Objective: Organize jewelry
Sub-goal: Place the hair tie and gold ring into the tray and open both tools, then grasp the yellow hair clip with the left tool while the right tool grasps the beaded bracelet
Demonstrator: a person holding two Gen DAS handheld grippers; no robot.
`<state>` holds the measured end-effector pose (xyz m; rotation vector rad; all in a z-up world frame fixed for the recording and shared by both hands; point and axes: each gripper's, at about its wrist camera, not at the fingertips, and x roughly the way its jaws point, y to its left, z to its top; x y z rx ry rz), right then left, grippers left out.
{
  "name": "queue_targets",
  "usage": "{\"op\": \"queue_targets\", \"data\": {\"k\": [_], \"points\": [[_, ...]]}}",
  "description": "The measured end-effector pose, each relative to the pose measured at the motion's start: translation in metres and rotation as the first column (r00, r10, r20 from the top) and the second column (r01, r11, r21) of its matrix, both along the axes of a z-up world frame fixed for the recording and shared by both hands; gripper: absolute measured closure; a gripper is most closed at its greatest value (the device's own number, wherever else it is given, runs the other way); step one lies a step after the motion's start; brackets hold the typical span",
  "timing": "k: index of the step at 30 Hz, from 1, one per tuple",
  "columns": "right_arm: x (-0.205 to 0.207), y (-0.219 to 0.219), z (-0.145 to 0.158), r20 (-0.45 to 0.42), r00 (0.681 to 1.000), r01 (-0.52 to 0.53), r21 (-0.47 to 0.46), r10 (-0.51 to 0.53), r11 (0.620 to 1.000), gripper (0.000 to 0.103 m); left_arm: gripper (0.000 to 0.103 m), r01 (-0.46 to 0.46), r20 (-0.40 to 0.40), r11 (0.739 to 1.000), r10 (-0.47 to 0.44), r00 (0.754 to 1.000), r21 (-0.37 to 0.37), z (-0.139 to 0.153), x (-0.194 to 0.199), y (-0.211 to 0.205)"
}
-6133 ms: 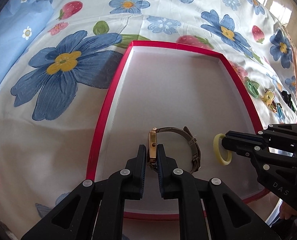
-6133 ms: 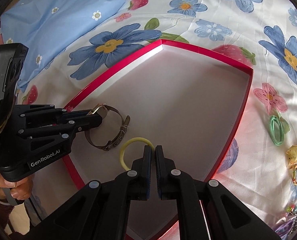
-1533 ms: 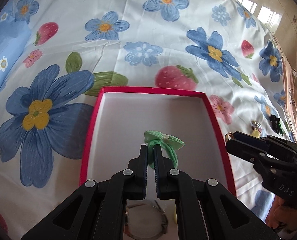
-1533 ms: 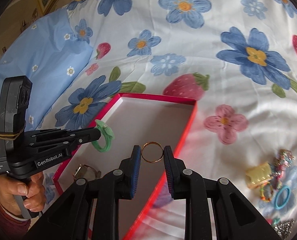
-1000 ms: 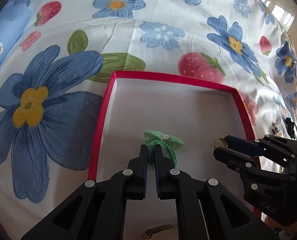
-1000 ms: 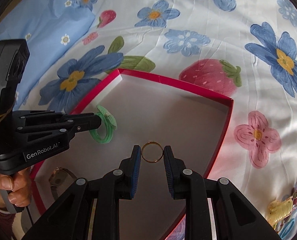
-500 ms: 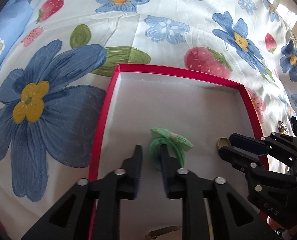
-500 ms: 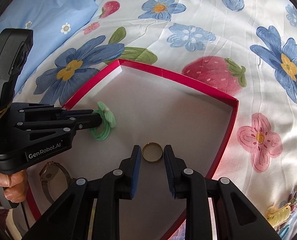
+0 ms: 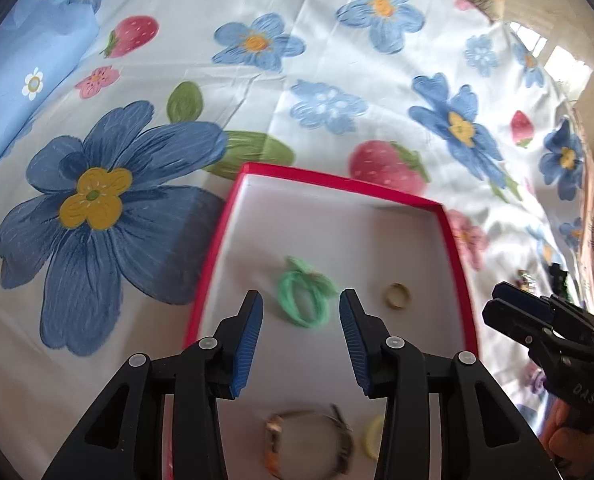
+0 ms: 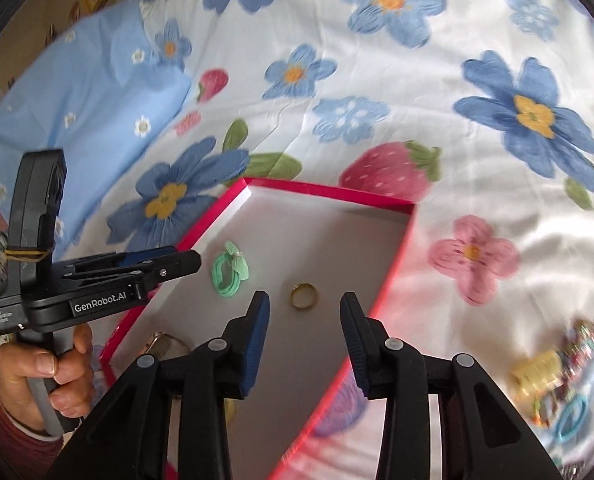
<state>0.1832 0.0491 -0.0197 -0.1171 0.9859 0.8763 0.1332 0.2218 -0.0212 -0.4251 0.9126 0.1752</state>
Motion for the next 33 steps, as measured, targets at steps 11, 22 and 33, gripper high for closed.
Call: {"op": "queue_targets", "data": {"k": [11, 22, 33], "points": [[-0.004, -0.097, 0.008, -0.013, 0.985, 0.17, 0.017, -0.17, 0.985, 0.059, 0.05, 0.126, 0.038, 0.992, -0.125, 0.991, -0.018, 0.025, -0.018, -0.055], [0.003, -0.182, 0.001, -0.025, 0.943, 0.333, 0.005, -0.333, 0.943, 0.059, 0.044, 0.26, 0.024, 0.965, -0.26, 0.965, -0.007, 0.027, 0.003, -0.106], [0.015, -0.216, -0.003, -0.029, 0.915, 0.402, 0.017, -0.402, 0.915, 0.059, 0.041, 0.34, -0.004, 0.94, -0.34, 0.94, 0.031, 0.023, 0.031, -0.143]]}}
